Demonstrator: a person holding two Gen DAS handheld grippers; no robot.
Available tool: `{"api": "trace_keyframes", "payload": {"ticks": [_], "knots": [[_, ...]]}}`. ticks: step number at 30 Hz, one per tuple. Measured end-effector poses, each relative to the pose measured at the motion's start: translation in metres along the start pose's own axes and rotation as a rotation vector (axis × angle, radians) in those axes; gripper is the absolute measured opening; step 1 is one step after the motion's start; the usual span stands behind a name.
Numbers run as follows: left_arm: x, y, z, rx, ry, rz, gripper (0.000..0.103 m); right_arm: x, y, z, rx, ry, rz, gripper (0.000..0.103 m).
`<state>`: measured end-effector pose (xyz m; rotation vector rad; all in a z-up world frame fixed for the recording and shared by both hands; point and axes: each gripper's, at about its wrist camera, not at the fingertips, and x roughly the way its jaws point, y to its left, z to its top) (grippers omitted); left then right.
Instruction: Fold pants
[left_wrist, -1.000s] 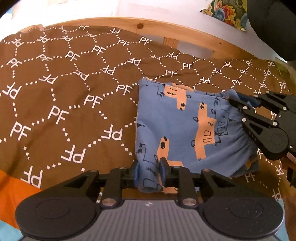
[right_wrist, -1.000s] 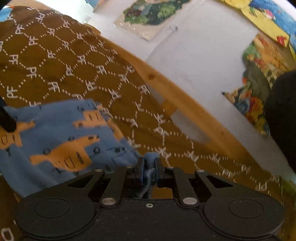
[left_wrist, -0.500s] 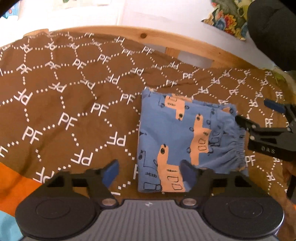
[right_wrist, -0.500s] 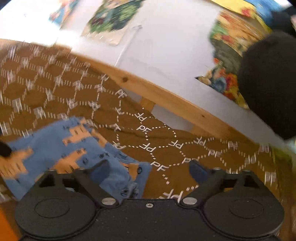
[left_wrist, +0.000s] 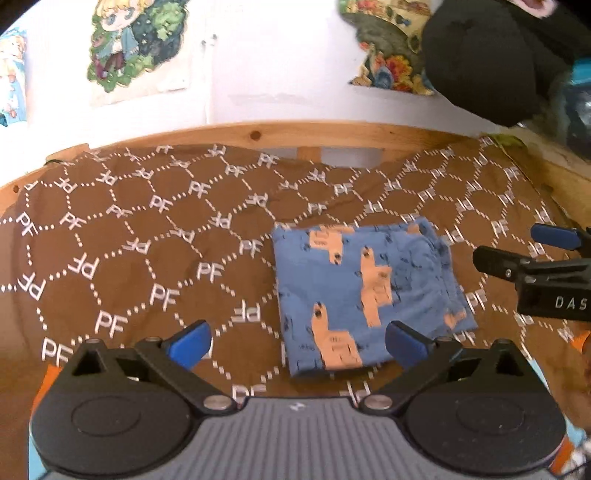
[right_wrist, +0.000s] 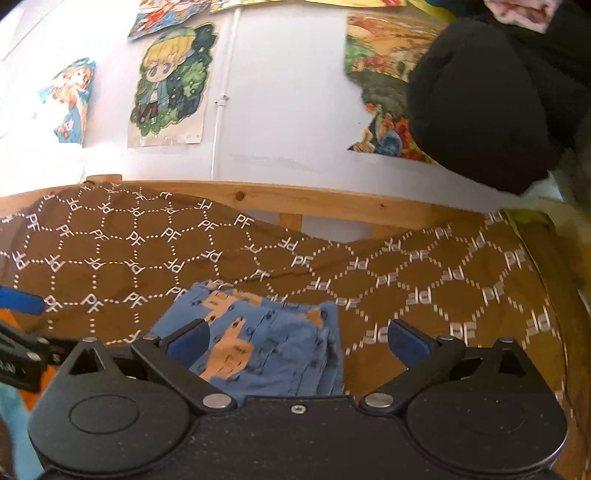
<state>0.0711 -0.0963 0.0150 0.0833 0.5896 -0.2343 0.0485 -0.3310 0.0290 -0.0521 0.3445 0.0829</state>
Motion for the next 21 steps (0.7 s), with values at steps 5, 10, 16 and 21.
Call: {"api": "trace_keyframes", "payload": {"ticks": [5, 10, 16, 21], "knots": [[-0.015, 0.002, -0.014, 0.015, -0.002, -0.017, 0.103, -0.022, 0.005, -0.016, 0.046, 0.067, -0.033, 0.102], [-0.022, 0.008, -0.023, 0.006, 0.003, -0.027, 0.103, -0.040, 0.010, -0.032, 0.081, 0.104, -0.055, 0.102], [-0.019, 0.011, -0.035, -0.012, 0.043, -0.044, 0.103, -0.048, 0.018, -0.044, 0.091, 0.116, -0.044, 0.102], [-0.017, 0.013, -0.039, -0.030, 0.055, -0.041, 0.103, -0.048, 0.019, -0.047, 0.089, 0.091, -0.045, 0.102]]}}
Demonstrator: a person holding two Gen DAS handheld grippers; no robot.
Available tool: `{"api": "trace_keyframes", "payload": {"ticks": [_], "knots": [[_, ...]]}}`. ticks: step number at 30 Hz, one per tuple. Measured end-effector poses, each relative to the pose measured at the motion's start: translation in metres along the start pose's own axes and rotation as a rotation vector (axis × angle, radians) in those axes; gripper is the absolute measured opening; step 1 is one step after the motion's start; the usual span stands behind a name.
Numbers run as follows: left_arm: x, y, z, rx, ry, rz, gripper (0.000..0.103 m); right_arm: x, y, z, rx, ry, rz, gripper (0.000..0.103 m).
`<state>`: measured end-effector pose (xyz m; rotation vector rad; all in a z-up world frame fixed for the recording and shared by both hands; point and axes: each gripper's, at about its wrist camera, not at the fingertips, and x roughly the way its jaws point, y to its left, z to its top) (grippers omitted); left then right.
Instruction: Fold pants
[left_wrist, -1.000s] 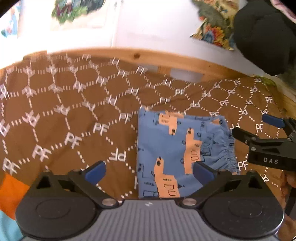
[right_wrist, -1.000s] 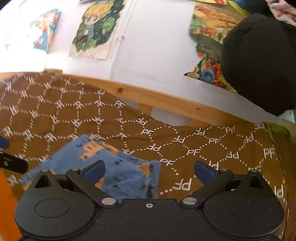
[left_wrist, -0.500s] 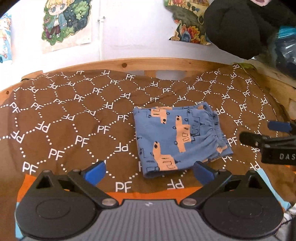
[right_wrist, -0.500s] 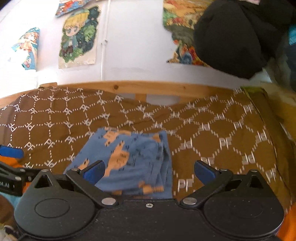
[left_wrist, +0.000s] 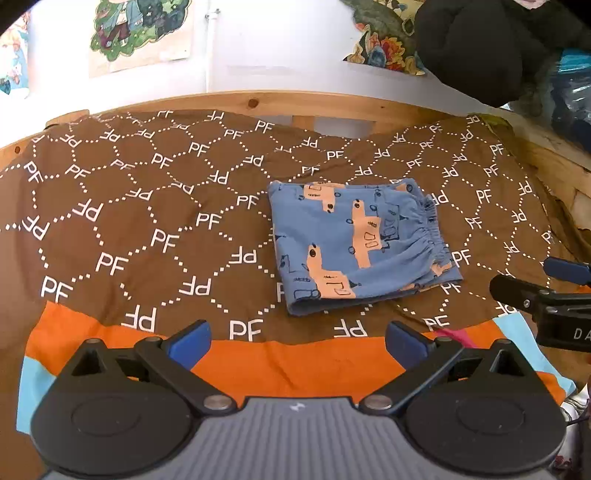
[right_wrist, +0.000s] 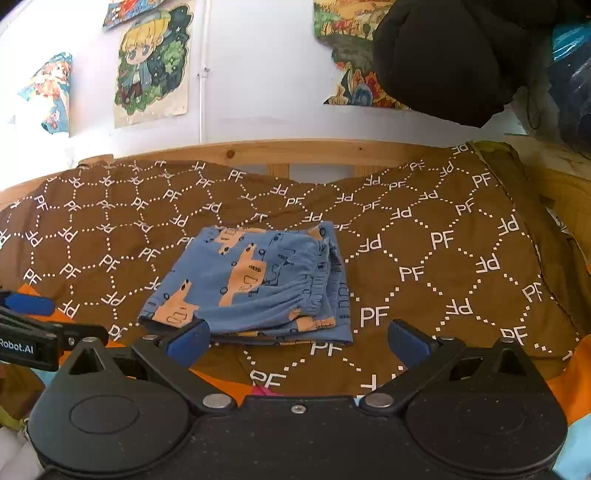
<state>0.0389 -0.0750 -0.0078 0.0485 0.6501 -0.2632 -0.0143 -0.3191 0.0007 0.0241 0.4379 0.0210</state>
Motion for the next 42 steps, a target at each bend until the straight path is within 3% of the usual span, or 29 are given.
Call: {"api": "trace_keyframes", "payload": {"ticks": [42], "knots": [[0.0032, -0.0007, -0.0011, -0.021, 0.030, 0.009, 0.103, 0.0073, 0.0050, -0.0057, -0.022, 0.045, 0.019, 0.102]]}}
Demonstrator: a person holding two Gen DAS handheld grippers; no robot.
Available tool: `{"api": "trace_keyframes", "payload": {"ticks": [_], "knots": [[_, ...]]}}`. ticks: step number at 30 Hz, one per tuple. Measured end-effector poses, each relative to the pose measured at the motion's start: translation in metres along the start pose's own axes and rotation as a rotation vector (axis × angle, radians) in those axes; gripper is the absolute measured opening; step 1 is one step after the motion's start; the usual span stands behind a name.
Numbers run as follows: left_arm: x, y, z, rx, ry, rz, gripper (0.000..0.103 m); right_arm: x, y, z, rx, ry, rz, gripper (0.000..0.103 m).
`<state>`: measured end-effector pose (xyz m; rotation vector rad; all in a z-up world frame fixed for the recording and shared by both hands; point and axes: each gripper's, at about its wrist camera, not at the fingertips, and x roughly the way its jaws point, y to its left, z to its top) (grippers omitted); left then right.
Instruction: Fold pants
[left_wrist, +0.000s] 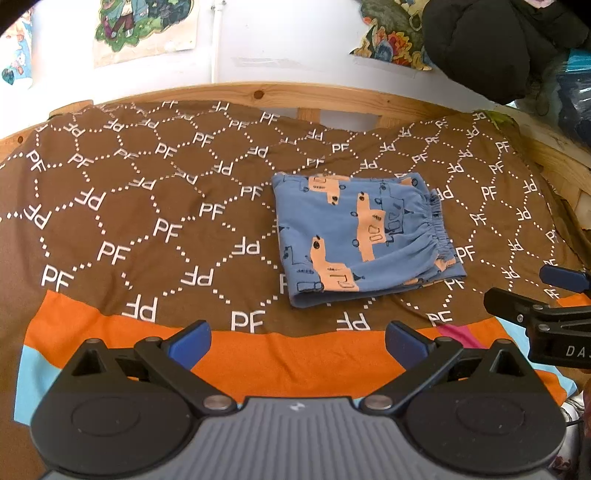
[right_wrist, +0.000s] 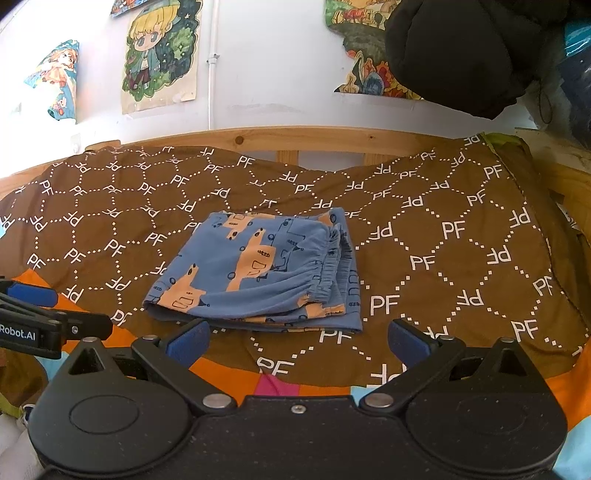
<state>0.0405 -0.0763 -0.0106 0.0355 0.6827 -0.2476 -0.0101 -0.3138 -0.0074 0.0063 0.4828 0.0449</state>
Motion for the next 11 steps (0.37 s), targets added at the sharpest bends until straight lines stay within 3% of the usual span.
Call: {"api": "trace_keyframes", "payload": {"ticks": [11], "knots": [[-0.0023, 0.0013, 0.0002, -0.032, -0.001, 0.009, 0.103, 0.0007, 0.0012, -0.0001, -0.001, 0.003, 0.002, 0.102]]}}
